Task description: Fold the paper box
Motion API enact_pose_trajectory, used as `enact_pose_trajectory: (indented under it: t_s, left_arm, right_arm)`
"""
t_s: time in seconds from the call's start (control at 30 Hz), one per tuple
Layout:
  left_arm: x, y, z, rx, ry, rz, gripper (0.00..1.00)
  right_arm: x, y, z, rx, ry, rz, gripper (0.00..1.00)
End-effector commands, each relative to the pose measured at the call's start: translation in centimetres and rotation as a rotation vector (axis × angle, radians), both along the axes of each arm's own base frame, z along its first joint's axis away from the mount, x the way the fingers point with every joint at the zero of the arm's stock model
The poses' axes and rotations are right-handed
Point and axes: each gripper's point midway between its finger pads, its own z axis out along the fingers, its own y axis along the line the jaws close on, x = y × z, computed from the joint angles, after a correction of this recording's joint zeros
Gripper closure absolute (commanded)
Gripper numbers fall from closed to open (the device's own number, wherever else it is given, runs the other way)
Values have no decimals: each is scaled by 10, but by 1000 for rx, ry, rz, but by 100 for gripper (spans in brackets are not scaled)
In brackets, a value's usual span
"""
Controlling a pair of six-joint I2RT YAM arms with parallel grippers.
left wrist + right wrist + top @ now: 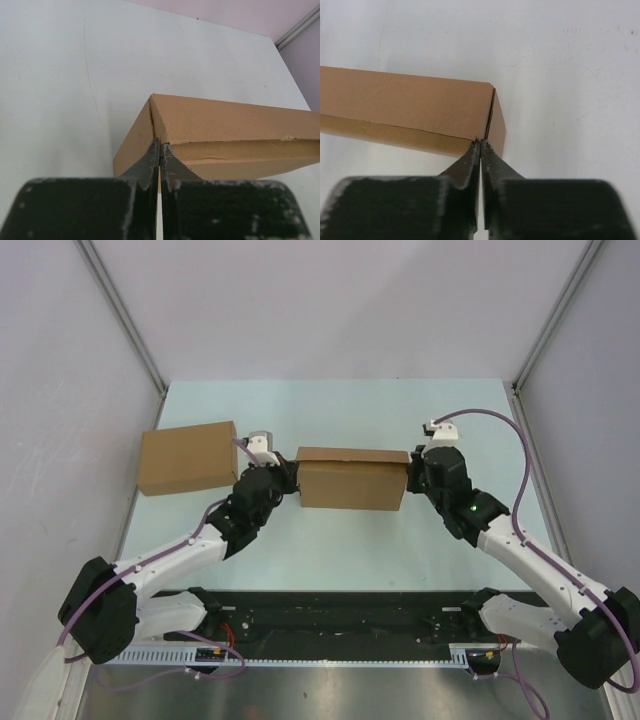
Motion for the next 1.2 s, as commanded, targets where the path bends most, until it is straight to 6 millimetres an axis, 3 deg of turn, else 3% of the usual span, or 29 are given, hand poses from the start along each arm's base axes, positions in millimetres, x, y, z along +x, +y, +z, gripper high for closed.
enact_pose_trajectory:
  t_s: [0.0, 0.07, 0.17, 0.57, 0.67, 0.83, 0.87, 1.17]
  left_arm:
    - [-4, 15, -36, 109, 108, 38, 100]
    - [-5, 14, -35, 110, 106, 37, 100]
    - [-4, 15, -36, 110, 109, 42, 100]
    - [-4, 16, -33, 111, 104, 43, 100]
    - [-5, 17, -34, 110, 105, 46, 100]
    - [-6, 17, -36, 109, 108, 46, 100]
    - [-6, 17, -35, 106, 105, 44, 100]
    - [-5, 15, -33, 102, 102, 40, 100]
  right_arm:
    - [-8, -15, 16, 9, -17, -31, 81]
    - [-9, -16, 23, 9, -23, -32, 62]
    - [-11, -18, 36, 11, -35, -35, 49]
    - [-19, -19, 90, 104, -136, -8, 41]
    - [-13, -13, 87, 202, -105, 20, 40]
    - [-6, 6, 63, 410, -10, 101, 41]
    - [-2, 5, 68, 441, -27, 105, 40]
    - [2, 13, 39, 541, 76, 148, 33]
